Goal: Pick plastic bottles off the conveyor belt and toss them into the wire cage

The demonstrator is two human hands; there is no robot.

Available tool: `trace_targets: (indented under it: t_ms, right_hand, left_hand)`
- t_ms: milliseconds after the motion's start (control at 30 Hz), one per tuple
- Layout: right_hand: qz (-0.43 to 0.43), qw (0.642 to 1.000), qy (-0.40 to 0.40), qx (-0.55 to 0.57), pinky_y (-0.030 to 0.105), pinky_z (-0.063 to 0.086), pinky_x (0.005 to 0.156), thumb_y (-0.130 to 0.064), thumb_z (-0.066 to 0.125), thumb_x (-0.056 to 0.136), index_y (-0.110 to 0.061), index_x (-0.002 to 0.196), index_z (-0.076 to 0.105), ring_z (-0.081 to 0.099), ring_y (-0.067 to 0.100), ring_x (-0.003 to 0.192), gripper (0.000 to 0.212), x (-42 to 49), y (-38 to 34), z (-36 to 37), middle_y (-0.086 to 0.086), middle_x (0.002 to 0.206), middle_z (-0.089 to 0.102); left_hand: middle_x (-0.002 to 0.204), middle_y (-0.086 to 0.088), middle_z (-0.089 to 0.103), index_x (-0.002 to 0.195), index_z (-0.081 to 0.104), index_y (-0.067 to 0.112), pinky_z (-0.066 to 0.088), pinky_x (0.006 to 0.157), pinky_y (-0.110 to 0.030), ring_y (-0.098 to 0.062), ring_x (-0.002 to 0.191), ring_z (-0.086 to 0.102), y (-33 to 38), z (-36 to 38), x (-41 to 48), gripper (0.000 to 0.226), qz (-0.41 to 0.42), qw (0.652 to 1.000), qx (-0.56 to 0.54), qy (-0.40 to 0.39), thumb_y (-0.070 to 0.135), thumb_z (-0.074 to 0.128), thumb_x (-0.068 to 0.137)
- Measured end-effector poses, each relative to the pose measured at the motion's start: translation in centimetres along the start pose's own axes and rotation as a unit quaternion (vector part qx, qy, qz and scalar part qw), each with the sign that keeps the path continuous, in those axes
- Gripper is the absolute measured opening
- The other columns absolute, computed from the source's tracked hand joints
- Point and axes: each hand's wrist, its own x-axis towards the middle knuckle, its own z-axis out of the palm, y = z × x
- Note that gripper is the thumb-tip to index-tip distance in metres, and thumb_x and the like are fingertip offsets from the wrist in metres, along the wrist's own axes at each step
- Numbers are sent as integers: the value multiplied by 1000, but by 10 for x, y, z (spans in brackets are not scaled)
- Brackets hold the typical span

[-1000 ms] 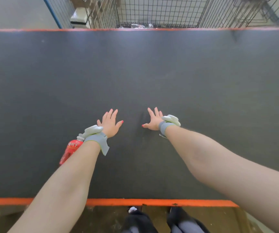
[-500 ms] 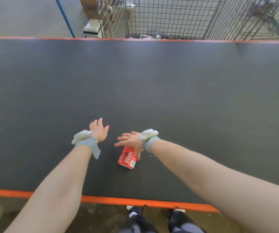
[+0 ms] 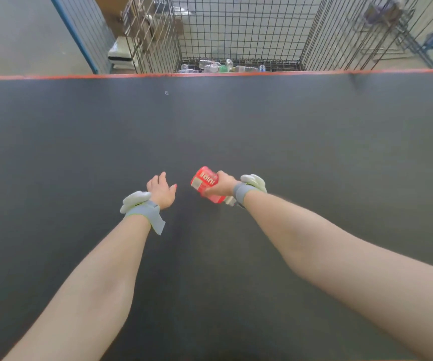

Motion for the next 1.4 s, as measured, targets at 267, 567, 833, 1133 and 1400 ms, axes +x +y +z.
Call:
trace_targets:
  t_ms: [267, 567, 833, 1133, 1400]
  right_hand:
    - [55, 912, 51, 404, 48, 48, 99, -54, 73, 75, -13, 140, 39, 62, 31, 112, 83, 123, -81, -138, 12, 128, 58]
    - [31, 886, 81, 455, 43, 49, 98, -42, 62, 88, -20, 153, 13, 46, 30, 126, 84, 146, -100, -149, 7, 149, 34]
    - [12, 998, 40, 50, 42, 30, 113, -36, 61, 91, -16, 154, 15, 27, 31, 142, 81, 45, -45, -49, 11, 155, 23]
    - [15, 976, -25, -214, 65, 12, 113, -82, 64, 57, -46, 148, -18, -21, 30, 147, 127, -27, 37, 49, -7, 158, -27]
    - [140, 962, 8, -232, 64, 20, 112, -85, 61, 56, -39, 150, -17, -12, 36, 148, 131, -59, 92, 63, 1, 158, -26]
  left_hand:
    - [159, -11, 10, 154, 6, 10, 11, 117, -44, -26, 147, 5, 57, -51, 113, 60, -17, 999, -23, 28, 33, 31, 104]
    - [160, -8, 7, 154, 4, 12, 11, 117, -46, -22, 148, 2, 79, -41, 114, 63, 6, 1000, 1, 4, 36, 31, 104]
    - [161, -11, -1, 155, -2, 15, 4, 121, -45, -30, 148, -5, 29, -12, 36, 68, -2, 998, 46, -30, 39, 34, 102]
    - [158, 2, -26, 151, -13, 34, 4, 111, -68, -25, 146, -22, -58, 67, -40, 71, -29, 989, 143, -28, 51, 31, 99]
    - [161, -2, -12, 155, 1, 23, 4, 119, -46, -27, 149, -7, -75, 103, -81, 70, -10, 993, 23, -116, 49, 35, 100]
